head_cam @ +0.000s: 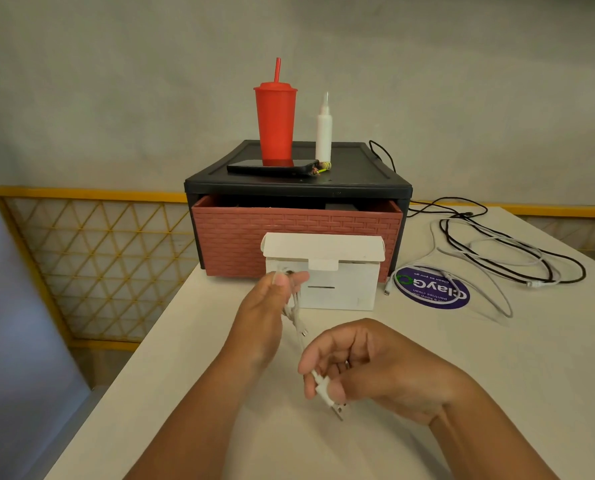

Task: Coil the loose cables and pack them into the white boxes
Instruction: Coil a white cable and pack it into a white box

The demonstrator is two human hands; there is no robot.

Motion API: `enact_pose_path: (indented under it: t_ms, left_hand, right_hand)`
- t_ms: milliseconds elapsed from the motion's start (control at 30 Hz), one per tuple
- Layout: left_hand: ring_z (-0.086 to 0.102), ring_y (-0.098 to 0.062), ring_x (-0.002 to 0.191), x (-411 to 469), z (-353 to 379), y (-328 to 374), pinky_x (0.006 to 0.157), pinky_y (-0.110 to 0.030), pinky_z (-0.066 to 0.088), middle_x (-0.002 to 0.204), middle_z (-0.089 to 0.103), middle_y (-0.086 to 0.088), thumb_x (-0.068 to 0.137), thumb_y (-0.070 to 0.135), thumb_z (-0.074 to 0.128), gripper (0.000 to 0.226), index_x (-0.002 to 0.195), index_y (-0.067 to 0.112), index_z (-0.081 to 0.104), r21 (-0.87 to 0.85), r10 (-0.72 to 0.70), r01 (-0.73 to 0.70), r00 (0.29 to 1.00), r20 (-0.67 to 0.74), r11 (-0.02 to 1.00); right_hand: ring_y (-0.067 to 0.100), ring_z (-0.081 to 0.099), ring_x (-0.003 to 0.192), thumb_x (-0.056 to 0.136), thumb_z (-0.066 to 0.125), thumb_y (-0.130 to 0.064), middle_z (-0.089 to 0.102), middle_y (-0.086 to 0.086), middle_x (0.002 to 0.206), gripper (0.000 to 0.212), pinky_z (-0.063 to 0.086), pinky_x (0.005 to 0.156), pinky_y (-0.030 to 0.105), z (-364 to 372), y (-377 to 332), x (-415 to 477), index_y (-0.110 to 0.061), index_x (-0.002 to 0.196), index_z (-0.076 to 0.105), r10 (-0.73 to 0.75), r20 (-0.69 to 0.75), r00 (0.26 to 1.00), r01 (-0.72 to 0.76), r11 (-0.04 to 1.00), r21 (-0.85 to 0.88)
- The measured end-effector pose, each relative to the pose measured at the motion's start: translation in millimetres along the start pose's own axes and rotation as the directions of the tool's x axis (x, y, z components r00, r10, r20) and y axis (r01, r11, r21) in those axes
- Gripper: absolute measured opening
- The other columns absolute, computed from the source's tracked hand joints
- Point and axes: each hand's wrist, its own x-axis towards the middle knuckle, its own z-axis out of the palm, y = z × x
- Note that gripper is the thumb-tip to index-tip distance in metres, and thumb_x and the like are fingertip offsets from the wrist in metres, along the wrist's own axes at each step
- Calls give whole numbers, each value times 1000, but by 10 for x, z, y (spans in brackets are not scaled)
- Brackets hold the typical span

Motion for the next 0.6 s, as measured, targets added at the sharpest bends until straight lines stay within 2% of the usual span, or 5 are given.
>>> enact_pose_path:
  t_ms: [100,267,367,500,600]
  left_hand:
    - [52,5,99,-28,21,9,80,0,34,105,65,13,100,32,36,31,98,21,65,128,28,-41,994,105,991]
    - [53,-7,68,-76,55,33,73,-26,42,64,61,11,85,41,36,37,81,10,54,213,61,-114,969,238,971]
    - [45,-8,53,-98,104,25,57,-26,38,54,50,9,95,39,38,35,66,21,47,255,63,-135,960,273,957]
    - [36,-7,49,-126,121,94,49,-17,31,48,40,11,95,42,36,43,64,17,50,232,30,-102,954,297,967]
    - [33,-2,45,-157,133,159,49,-14,27,44,38,12,85,56,33,50,58,17,45,199,-17,-57,937,350,978]
  right_hand:
    - [7,58,67,64,68,-6,69,-1,76,26,46,64,20,-79,12,-22,-18,86,74,-78,11,997,76,993,94]
    - [8,65,72,69,77,-18,70,0,79,18,54,73,21,-192,-4,-78,-14,87,74,-247,7,969,228,905,359]
    - [7,57,59,55,85,-22,62,-2,60,20,53,64,23,-203,-6,-97,-15,71,74,-229,-144,963,268,882,387]
    - [9,50,50,37,89,-26,53,1,50,33,52,55,24,-222,-53,-113,-12,60,70,-185,-404,896,336,877,343]
    - [8,51,52,55,79,-22,55,1,53,13,51,56,22,-255,-92,-120,-18,60,67,-213,-511,833,376,895,240]
